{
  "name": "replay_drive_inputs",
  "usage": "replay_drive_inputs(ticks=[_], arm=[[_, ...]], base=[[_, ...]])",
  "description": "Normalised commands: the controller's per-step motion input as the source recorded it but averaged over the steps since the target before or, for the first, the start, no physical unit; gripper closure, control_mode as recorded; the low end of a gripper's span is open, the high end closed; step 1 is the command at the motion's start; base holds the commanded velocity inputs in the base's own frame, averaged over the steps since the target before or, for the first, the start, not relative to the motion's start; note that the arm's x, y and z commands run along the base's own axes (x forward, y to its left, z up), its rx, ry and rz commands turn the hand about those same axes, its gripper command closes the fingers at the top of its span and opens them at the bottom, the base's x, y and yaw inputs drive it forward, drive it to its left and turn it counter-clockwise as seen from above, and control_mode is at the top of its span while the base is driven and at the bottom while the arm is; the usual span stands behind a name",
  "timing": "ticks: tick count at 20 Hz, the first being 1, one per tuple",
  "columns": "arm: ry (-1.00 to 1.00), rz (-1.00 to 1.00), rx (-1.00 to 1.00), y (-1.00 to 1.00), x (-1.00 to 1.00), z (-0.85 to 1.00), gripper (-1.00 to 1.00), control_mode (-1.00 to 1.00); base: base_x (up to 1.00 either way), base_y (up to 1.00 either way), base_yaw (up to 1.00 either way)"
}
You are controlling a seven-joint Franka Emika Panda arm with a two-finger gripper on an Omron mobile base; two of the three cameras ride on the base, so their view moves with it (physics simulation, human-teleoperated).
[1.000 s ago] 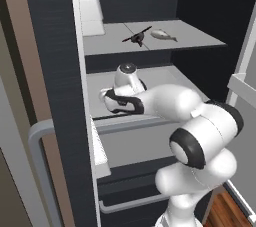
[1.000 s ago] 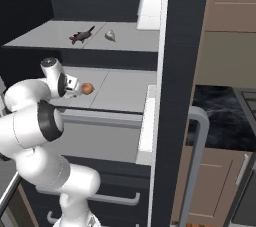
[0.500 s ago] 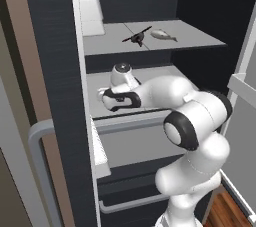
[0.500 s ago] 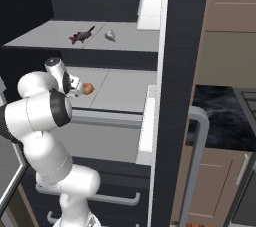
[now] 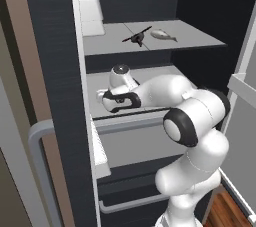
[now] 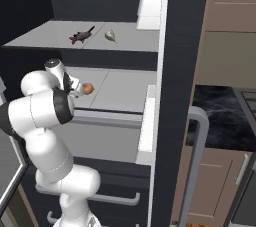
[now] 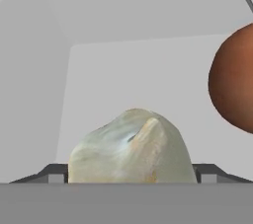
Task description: Gather the onion and garlic from the fridge and place them on a tray on the dining counter. Then gather the fishs from the fridge and place them on the other tray.
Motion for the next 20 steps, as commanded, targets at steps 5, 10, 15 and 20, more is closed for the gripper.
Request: replay_drive_inputs(ticks=[5, 10, 15, 20], arm=[[0.0, 0.0, -0.01, 0.01, -0.03, -0.16, 1.0, -1.0], [-0.19, -0.03, 0.0, -0.1, -0.85, -0.01, 1.0, -1.0], [-0.16, -0.02, 0.0, -0.23, -0.94, 0.25, 1.0, -1.0], [-0.05, -0.03, 0.0, -0.3, -0.73, 0.48, 1.0, -1.0]], base=[[0.0, 0.0, 0.0], [0.0, 0.0, 0.0], [0.0, 0.0, 0.0], [0.0, 0.0, 0.0]])
